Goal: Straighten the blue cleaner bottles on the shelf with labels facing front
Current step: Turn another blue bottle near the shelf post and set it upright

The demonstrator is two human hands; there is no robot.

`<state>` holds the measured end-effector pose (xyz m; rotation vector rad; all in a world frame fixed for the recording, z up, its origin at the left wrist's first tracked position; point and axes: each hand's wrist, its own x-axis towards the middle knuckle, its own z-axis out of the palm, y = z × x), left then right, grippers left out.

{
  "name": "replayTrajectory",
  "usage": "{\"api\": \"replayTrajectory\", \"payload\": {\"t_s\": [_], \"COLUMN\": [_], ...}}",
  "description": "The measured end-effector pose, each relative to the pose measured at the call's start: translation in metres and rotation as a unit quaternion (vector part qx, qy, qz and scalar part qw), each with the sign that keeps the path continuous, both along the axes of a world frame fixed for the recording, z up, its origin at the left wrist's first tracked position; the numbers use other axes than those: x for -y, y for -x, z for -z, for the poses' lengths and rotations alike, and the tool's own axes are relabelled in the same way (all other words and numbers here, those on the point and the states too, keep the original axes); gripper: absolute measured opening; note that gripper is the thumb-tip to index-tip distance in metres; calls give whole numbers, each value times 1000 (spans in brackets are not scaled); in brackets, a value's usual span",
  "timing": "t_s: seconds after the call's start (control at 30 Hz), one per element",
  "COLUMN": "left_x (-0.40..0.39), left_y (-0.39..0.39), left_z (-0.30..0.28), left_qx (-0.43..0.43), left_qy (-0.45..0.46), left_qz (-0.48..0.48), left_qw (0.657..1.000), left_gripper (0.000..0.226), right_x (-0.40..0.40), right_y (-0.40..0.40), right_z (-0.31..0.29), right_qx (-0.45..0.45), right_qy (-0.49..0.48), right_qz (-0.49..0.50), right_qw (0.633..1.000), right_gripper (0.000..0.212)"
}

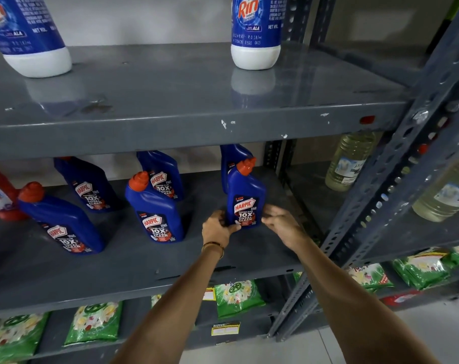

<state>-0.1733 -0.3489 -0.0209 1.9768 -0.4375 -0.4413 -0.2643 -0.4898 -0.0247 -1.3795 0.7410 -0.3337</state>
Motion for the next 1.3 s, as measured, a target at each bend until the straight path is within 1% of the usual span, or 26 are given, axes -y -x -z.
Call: {"api": "replayTrajectory", "payload": {"t_s": [0.07,0.13,0.3,0.4,0.57,0.73,0.9,1.07,1.3], "left_x": [-1,0,1,-1,-9,-19,-33,-44,-52], "left_y": [0,1,2,4,13,26,42,56,63], "left_z": [0,0,-1,1,4,5,8,7,8], "left_qx": [-11,-23,-28,-19,-16,-10,-10,-14,4], "left_qy": [12,19,19,8,10,20,20,25,-6], "left_qz": [17,28,11,2,2,15,20,33,52], "left_qw": [1000,999,999,1000,1000,1000,1000,999,999], "left_gripper": [48,46,35,37,37,35,35,37,39], "right_x": [-4,-9,-13,-12,-19,-31,-43,-53,-62], "right_y": [0,-1,-6,-4,10,28,47,63,73], "right_z": [9,13,21,27,24,19,19,22,24], "right_qx": [-15,-5,-18,-28,-24,-28,-24,-15,-22], "right_qy": [19,38,96,94,96,112,91,113,122], "right_qz": [12,19,32,45,37,30,39,49,50], "right_qw": [1000,999,995,994,994,993,995,992,991], "right_gripper": [48,44,39,39,40,31,33,32,31]}}
